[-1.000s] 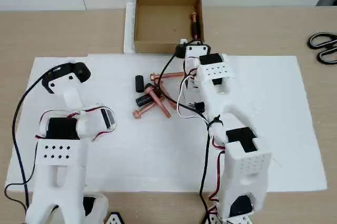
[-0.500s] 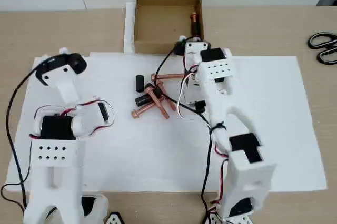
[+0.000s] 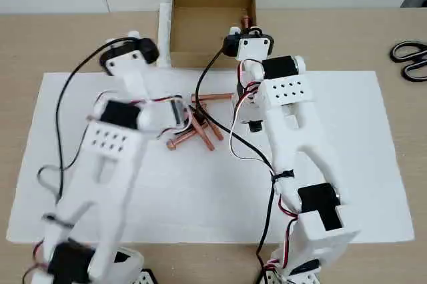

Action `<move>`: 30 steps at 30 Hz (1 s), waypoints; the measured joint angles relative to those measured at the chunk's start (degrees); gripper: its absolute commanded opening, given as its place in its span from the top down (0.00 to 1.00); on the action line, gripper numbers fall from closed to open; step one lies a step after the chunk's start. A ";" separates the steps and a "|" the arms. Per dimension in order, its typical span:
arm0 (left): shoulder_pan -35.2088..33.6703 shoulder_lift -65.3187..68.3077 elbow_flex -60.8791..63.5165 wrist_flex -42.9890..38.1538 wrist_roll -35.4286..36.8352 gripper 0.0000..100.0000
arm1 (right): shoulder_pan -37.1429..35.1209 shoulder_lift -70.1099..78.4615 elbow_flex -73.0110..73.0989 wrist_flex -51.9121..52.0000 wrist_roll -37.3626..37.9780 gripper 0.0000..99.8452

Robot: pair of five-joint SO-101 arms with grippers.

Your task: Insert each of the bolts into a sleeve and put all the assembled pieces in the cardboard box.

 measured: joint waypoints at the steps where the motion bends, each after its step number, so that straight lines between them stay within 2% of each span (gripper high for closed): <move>1: 0.53 3.52 -2.29 1.05 0.70 0.84 | 0.09 0.00 0.00 0.00 0.00 1.00; 6: 2.64 13.54 -10.64 7.91 4.84 0.84 | 3.52 0.00 0.00 0.00 0.00 1.00; 14: 2.99 21.01 -11.87 8.44 8.26 0.84 | 9.23 0.00 0.00 0.00 0.00 1.00; 24: 3.08 27.08 -11.87 0.35 17.76 0.84 | 9.58 0.00 0.00 0.00 0.00 1.00; 30: 5.27 27.08 -11.87 -0.97 18.90 0.84 | 9.58 0.00 0.00 0.00 0.00 1.00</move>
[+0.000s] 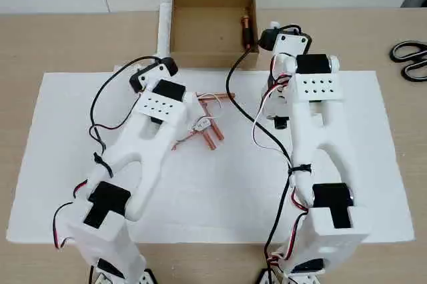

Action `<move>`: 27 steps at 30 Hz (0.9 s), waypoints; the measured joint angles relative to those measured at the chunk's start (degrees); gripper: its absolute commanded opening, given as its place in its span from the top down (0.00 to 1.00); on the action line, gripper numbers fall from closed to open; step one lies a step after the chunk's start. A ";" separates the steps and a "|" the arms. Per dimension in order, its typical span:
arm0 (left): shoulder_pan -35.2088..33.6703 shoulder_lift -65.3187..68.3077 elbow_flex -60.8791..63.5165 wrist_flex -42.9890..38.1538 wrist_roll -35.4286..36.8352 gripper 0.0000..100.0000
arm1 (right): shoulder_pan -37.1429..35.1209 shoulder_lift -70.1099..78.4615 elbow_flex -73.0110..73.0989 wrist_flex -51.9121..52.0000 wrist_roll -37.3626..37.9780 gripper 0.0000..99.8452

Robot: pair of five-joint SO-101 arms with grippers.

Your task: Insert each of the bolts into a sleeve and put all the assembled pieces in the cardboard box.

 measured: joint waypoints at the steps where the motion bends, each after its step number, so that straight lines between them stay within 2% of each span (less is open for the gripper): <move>1: 0.35 0.00 0.00 -0.62 0.00 0.84 | 0.00 0.00 0.00 0.00 0.00 1.00; 6: 0.44 0.00 0.00 -2.20 2.37 0.84 | 0.00 0.00 0.00 0.00 0.00 1.00; 16: 0.44 0.00 0.00 -5.80 2.73 0.84 | 0.00 0.00 0.00 0.00 0.00 1.00; 27: 0.44 2.55 -0.09 -6.33 3.08 0.84 | 0.00 0.00 0.00 0.00 0.00 1.00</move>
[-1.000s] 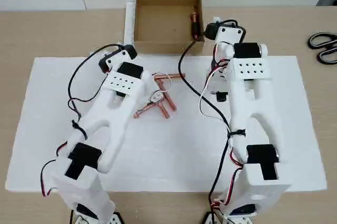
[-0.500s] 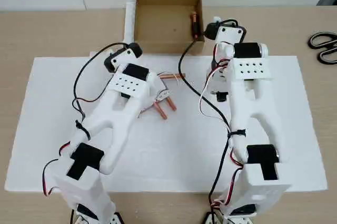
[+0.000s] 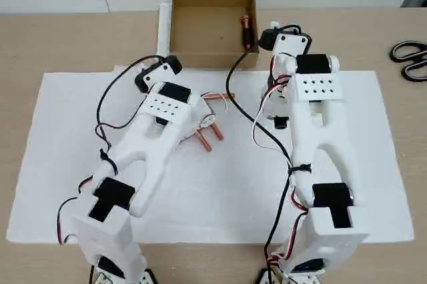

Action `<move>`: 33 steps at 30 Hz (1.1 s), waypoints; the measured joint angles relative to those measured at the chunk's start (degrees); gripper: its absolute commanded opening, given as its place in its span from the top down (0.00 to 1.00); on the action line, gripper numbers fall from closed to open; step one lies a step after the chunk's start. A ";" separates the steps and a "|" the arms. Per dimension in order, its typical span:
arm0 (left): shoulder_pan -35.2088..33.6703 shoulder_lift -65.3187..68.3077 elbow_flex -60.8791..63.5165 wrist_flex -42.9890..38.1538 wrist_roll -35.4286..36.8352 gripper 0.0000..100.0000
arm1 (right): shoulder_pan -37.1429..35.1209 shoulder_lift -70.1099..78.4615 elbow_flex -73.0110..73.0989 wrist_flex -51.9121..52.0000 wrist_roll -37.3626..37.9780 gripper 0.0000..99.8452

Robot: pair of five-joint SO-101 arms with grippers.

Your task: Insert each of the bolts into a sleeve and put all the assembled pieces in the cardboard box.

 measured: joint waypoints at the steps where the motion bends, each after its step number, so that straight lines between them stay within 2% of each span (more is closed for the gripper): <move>1: 0.00 0.00 0.00 0.00 0.62 0.84 | 0.00 0.00 0.00 0.00 0.00 1.00; 11: 0.00 0.00 0.00 0.00 1.14 0.85 | 0.00 0.00 0.00 0.00 0.00 1.00; 17: 0.00 0.00 0.00 0.00 1.14 0.99 | 0.00 0.00 0.00 0.00 0.00 1.00; 33: 0.88 0.00 -0.35 -0.09 -0.09 0.99 | 0.00 0.00 0.00 0.00 0.00 1.00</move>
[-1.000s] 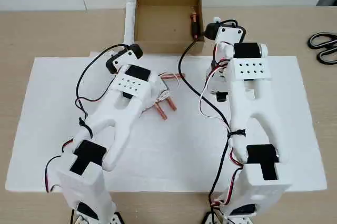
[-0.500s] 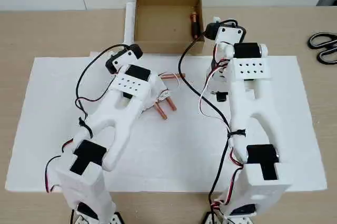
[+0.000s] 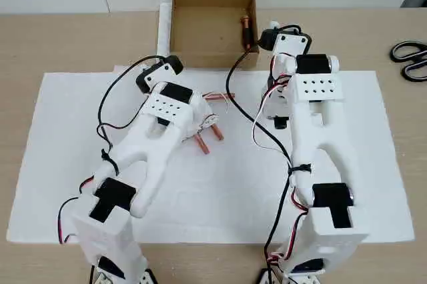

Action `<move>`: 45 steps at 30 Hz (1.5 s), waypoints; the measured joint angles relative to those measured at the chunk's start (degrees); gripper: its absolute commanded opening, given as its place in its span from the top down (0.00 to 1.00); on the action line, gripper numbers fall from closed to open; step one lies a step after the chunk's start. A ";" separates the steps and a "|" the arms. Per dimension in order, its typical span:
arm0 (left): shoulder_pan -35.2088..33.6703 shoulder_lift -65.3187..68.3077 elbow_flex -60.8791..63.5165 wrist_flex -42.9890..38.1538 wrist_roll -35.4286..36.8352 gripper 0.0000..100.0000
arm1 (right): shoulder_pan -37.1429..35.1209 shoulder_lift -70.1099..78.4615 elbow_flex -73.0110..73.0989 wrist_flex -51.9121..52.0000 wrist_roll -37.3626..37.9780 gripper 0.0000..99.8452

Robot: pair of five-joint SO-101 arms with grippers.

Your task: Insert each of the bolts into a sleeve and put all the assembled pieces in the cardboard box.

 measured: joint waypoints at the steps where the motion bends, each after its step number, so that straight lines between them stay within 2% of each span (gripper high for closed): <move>1: 0.18 0.00 -0.62 0.44 -0.44 0.99 | 0.00 0.00 0.00 0.00 0.00 1.00; 6: 1.14 0.09 -6.51 6.86 -1.93 0.99 | 0.00 0.00 0.00 0.00 0.00 1.00; 13: -0.44 -4.66 -11.60 14.95 -8.44 0.99 | 0.00 0.00 0.00 0.00 0.00 1.00; 19: -9.05 -8.79 -12.22 24.00 -20.92 0.99 | 0.00 0.00 0.00 0.00 0.00 1.00; 23: -16.53 -8.88 -11.43 27.87 -33.23 0.99 | 0.00 0.00 0.00 0.00 0.00 1.00; 27: -21.98 -8.00 -7.56 27.25 -43.08 0.99 | 0.00 0.00 0.00 0.00 0.00 1.00; 34: -24.88 0.44 -0.62 15.65 -56.70 0.99 | 0.00 0.00 0.00 0.00 0.00 1.00; 42: -21.98 2.11 -0.62 14.51 -57.14 0.99 | -0.18 0.00 0.00 0.00 0.00 1.00; 45: -21.36 2.20 -1.85 14.77 -54.77 0.94 | -0.97 0.00 0.00 0.00 0.00 1.00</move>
